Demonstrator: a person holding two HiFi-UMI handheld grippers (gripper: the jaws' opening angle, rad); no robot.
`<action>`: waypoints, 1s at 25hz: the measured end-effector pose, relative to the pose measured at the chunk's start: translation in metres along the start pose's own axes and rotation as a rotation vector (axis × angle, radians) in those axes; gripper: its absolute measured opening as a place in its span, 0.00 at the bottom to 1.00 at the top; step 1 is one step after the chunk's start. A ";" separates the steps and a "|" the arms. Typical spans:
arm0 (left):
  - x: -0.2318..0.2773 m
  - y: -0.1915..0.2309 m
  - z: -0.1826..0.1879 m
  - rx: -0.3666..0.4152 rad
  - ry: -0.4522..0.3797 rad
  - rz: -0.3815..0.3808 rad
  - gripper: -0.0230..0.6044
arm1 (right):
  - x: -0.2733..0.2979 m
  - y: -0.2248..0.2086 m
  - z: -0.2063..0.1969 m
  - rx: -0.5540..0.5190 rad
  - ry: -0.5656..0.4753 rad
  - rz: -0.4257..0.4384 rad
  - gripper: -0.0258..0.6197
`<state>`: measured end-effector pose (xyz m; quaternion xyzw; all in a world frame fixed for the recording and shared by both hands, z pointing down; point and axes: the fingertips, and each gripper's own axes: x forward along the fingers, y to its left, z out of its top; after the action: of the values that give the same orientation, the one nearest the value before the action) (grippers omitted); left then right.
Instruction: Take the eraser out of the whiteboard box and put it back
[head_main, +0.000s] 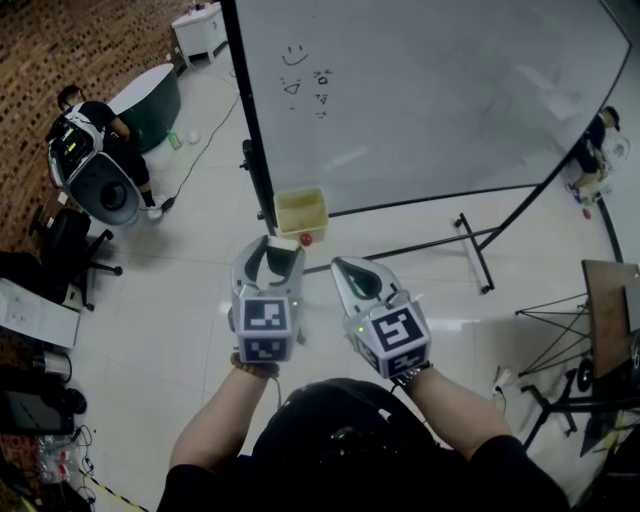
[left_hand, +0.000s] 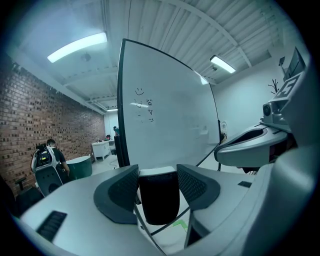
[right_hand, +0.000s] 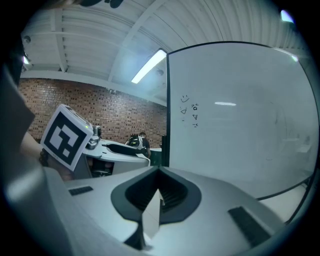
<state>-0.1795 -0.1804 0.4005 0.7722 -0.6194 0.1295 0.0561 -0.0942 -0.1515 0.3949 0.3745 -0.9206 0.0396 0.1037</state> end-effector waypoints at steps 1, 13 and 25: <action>-0.001 -0.003 0.000 -0.007 0.001 0.004 0.41 | -0.003 -0.001 -0.001 0.000 0.001 0.005 0.08; -0.023 -0.047 -0.003 -0.044 0.016 0.100 0.41 | -0.049 -0.015 -0.007 -0.009 -0.006 0.105 0.08; -0.057 -0.078 -0.007 -0.048 0.026 0.183 0.41 | -0.084 -0.009 -0.017 -0.012 -0.011 0.202 0.08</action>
<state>-0.1162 -0.1071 0.3972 0.7091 -0.6895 0.1291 0.0707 -0.0269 -0.0981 0.3929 0.2795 -0.9544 0.0424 0.0965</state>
